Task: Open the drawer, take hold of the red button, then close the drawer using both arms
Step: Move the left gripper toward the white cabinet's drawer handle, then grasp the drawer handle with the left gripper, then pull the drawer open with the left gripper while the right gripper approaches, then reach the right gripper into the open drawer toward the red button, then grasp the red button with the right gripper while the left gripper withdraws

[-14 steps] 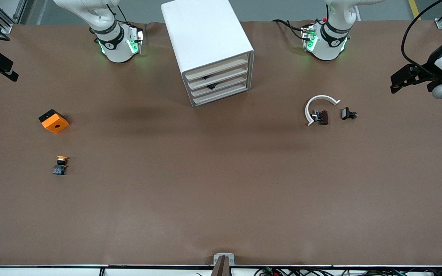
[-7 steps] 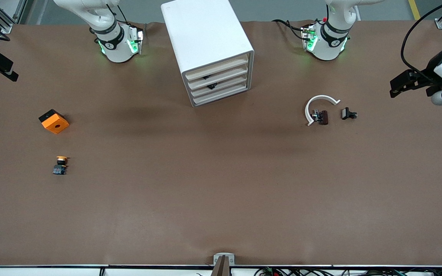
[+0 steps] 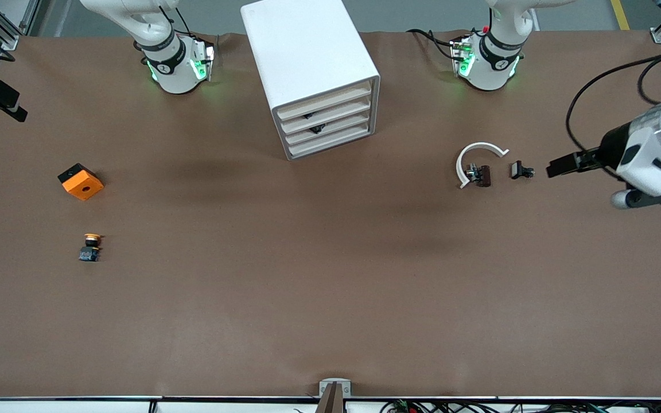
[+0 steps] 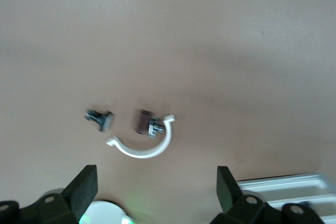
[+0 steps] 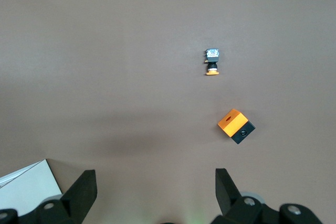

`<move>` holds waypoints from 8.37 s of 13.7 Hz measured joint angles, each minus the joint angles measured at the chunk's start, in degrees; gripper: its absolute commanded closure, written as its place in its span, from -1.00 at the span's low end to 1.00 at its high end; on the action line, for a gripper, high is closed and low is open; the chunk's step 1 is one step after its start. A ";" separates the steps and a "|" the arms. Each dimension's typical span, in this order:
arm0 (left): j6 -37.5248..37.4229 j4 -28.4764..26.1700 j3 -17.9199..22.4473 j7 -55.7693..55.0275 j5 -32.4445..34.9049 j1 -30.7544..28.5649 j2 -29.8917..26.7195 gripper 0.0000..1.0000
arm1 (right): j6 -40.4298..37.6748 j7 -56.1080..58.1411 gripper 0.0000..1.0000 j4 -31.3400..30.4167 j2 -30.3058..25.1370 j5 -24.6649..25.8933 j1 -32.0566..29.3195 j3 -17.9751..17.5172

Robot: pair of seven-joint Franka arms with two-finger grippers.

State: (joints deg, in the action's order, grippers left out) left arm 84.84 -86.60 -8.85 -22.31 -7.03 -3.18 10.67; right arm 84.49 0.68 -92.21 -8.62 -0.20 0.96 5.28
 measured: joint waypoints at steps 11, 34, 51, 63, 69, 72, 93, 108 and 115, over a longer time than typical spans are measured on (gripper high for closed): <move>2.79 0.69 -0.46 -45.14 -10.21 13.90 17.74 -1.00 | 0.02 0.00 -1.00 -0.02 0.00 0.00 0.00 0.00; -8.78 0.95 -0.59 -99.48 -47.72 27.49 38.86 -0.51 | -0.10 -0.11 -1.00 0.00 0.00 0.00 -0.19 0.21; -8.82 1.04 -0.59 -107.69 -50.34 31.90 42.12 0.59 | 0.49 -0.02 -1.00 0.37 12.47 0.31 -0.70 0.40; -8.95 3.44 1.38 -107.81 -50.40 30.65 42.12 1.00 | 0.26 -7.39 -1.00 0.36 13.08 -0.29 -0.82 -0.11; -7.93 7.27 2.29 -107.81 -50.40 26.81 43.07 1.00 | 1.20 -33.28 -1.00 0.17 13.18 -1.65 12.10 -1.08; -5.98 8.68 2.37 -107.57 -50.40 25.27 43.27 1.00 | 4.01 -48.25 -1.00 0.07 13.56 -2.69 21.19 -1.27; -5.03 18.74 5.42 -89.88 -40.55 15.70 37.60 -1.00 | 27.95 -85.90 -1.00 -1.58 28.63 -5.06 48.20 -1.17; -2.98 19.28 10.34 -59.65 -14.33 13.19 20.90 -1.00 | 30.59 -86.10 -1.00 -1.57 34.60 -4.17 51.55 -1.08; -2.94 19.20 9.96 -35.73 -0.83 15.21 18.10 -1.00 | 31.73 -86.10 -1.00 -1.62 35.84 -4.12 51.88 -1.06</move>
State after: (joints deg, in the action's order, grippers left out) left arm 81.89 -67.40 1.11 -58.05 -7.86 12.03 28.77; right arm 116.22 -85.42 -93.83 27.23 -4.32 52.84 4.21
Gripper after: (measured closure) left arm 0.000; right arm 0.000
